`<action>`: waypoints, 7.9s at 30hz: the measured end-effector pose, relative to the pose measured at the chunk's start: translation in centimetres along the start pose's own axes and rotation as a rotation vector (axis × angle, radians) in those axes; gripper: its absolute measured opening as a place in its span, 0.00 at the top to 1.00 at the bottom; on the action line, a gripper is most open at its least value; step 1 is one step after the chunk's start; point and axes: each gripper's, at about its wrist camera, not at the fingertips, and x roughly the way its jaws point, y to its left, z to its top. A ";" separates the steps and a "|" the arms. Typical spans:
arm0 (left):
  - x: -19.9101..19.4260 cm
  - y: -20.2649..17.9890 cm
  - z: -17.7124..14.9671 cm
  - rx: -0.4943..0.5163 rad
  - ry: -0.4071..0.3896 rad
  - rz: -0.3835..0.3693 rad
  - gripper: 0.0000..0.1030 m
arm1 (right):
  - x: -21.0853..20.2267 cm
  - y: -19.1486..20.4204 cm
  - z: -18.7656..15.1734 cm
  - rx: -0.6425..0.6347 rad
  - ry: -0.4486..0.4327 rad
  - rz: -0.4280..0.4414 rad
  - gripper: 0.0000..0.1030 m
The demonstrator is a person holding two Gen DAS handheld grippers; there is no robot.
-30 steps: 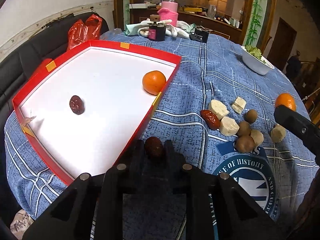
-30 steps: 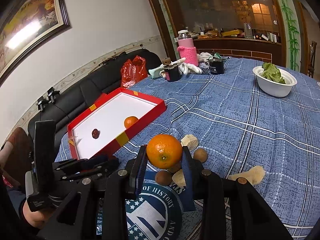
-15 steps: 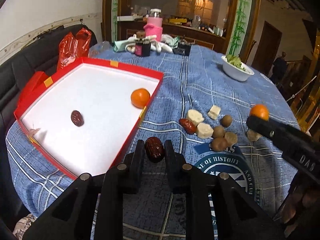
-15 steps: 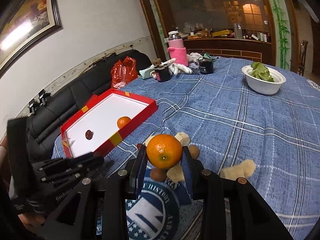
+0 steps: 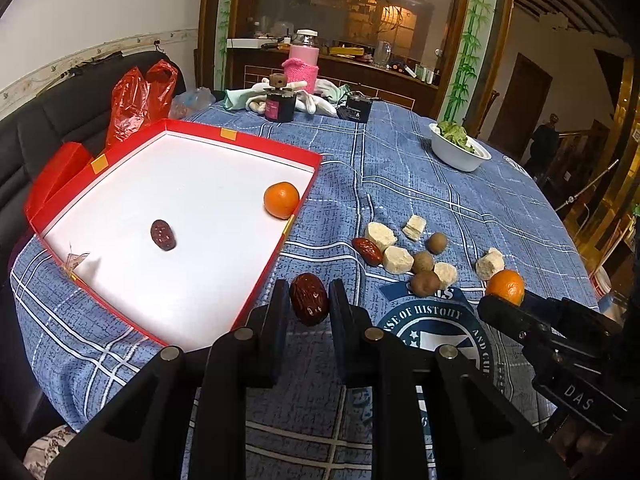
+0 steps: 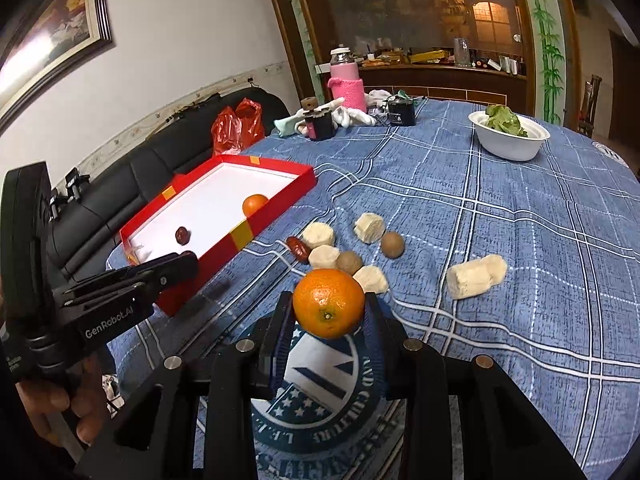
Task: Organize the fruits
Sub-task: 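Carry the red date and the orange over the white tray with both tools, then open the left tool to drop the date while the right tool drops the orange, then close the right tool on a white cube-shaped pastry on the cloth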
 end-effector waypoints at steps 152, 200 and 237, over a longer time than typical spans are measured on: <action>7.4 15.4 7.9 -0.207 0.075 0.408 0.83 | 17.5 14.9 9.2 -0.221 0.158 0.106 0.68; 2.4 -1.8 1.9 0.107 0.009 0.058 0.27 | 4.1 -7.0 3.1 -0.008 0.088 -0.242 0.55; 6.5 -8.8 0.4 0.221 0.143 -0.082 0.77 | 0.9 -9.0 1.8 0.130 -0.069 -0.135 0.72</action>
